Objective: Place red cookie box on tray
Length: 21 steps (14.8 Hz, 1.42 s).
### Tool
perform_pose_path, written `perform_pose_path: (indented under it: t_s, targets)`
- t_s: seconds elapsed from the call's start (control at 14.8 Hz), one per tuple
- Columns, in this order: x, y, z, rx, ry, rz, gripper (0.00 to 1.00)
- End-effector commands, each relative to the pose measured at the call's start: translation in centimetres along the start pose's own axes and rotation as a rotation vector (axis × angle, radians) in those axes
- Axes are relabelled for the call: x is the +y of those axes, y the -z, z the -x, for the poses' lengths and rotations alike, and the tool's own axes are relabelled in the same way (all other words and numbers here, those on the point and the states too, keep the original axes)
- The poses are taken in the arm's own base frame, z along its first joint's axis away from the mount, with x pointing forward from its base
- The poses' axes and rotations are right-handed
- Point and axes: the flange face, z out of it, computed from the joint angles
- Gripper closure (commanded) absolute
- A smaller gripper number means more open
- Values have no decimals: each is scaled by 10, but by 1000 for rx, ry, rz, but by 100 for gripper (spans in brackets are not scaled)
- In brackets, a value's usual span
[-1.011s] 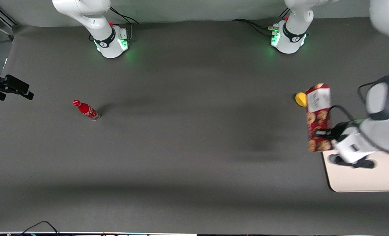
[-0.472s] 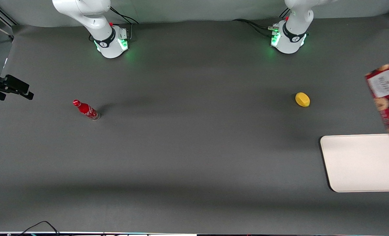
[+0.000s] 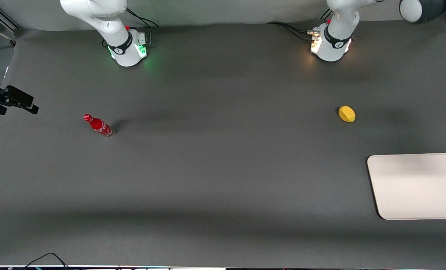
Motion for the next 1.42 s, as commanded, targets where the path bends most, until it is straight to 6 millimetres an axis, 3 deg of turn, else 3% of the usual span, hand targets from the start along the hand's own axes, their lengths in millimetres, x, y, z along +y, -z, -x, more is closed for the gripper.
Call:
perform_pose_path:
  t_s: [0.0, 0.27, 0.47, 0.67, 0.74, 0.81, 1.08, 1.21, 1.35]
  targets:
    - [3, -93, -51, 28, -62, -74, 100]
    - [3, -158, -79, 153, -8, -94, 100]
    - [3, -197, -89, 227, 31, -74, 100]
    - [-5, -222, -87, 241, 37, -92, 100]
    - [-4, -226, -88, 242, 36, -94, 94]
    - [-4, -227, -87, 240, 36, -91, 1]
    - [-4, -199, -81, 179, 36, -48, 0]
    - [-6, -150, -73, 132, 43, -18, 0]
    - [6, -78, -58, 93, 44, 22, 0]
